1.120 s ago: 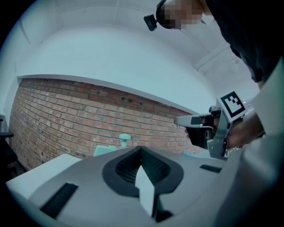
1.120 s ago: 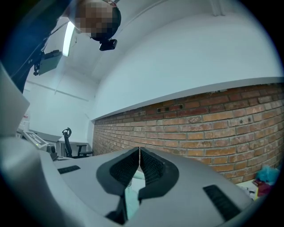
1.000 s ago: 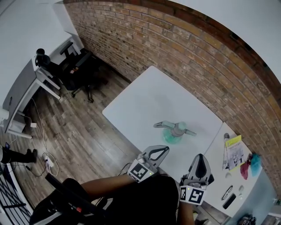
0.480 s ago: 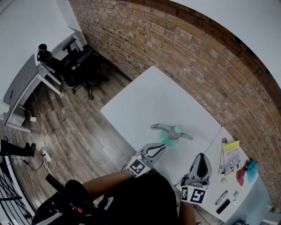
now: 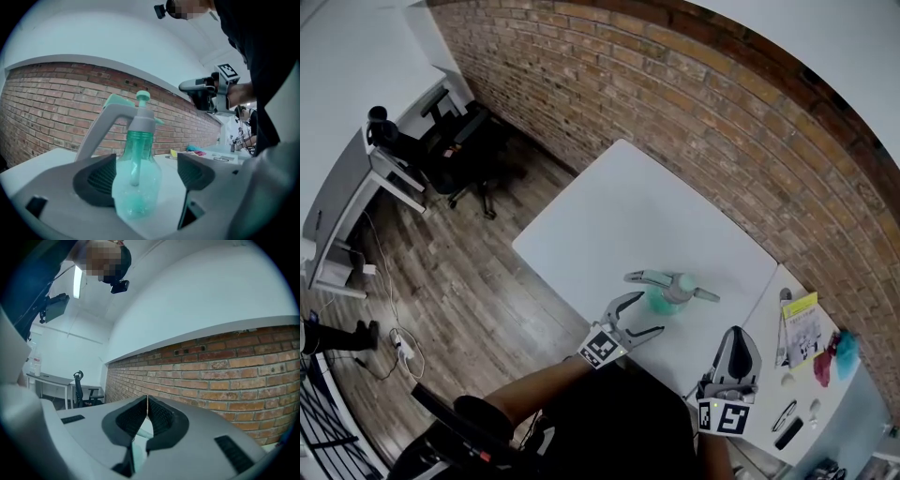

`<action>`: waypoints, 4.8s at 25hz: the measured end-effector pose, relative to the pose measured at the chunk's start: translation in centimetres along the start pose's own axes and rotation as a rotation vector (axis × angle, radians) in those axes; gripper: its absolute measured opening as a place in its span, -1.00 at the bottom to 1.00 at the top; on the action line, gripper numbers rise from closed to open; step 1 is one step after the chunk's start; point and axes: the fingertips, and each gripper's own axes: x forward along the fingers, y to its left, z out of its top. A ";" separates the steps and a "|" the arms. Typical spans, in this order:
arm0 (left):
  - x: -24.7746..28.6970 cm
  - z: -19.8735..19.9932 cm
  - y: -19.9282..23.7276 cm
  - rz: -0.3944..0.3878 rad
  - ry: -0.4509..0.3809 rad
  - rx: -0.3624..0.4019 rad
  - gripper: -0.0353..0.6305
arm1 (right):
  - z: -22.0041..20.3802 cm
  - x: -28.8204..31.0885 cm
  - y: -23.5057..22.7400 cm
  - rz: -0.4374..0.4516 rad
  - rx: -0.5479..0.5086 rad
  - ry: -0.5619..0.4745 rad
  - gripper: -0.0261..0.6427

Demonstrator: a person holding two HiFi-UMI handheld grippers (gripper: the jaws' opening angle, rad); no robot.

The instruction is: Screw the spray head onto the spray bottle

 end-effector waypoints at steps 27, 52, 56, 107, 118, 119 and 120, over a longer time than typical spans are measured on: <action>4.8 -7.2 2.6 -0.040 0.052 0.036 0.61 | -1.0 2.0 -0.2 -0.003 -0.067 0.070 -0.89; 6.3 -9.3 2.4 -0.147 0.068 0.040 0.61 | -5.3 7.8 4.2 0.559 -0.150 0.577 -0.55; 6.4 -9.8 2.5 -0.145 0.073 0.049 0.61 | -6.2 8.6 4.9 0.617 -0.187 0.666 -0.33; 6.9 -10.8 2.5 -0.205 0.067 0.082 0.61 | -11.8 10.1 7.1 1.236 -0.841 0.870 -0.15; 6.8 -10.9 2.7 -0.219 0.070 0.084 0.61 | -6.3 10.6 5.8 0.795 -0.127 0.923 -0.08; 6.7 -10.9 2.7 -0.220 0.071 0.082 0.61 | -6.6 10.5 5.8 0.783 -0.174 0.943 -0.08; 6.7 -10.9 2.6 -0.220 0.073 0.080 0.61 | -7.1 10.2 5.9 0.781 -0.247 0.967 -0.08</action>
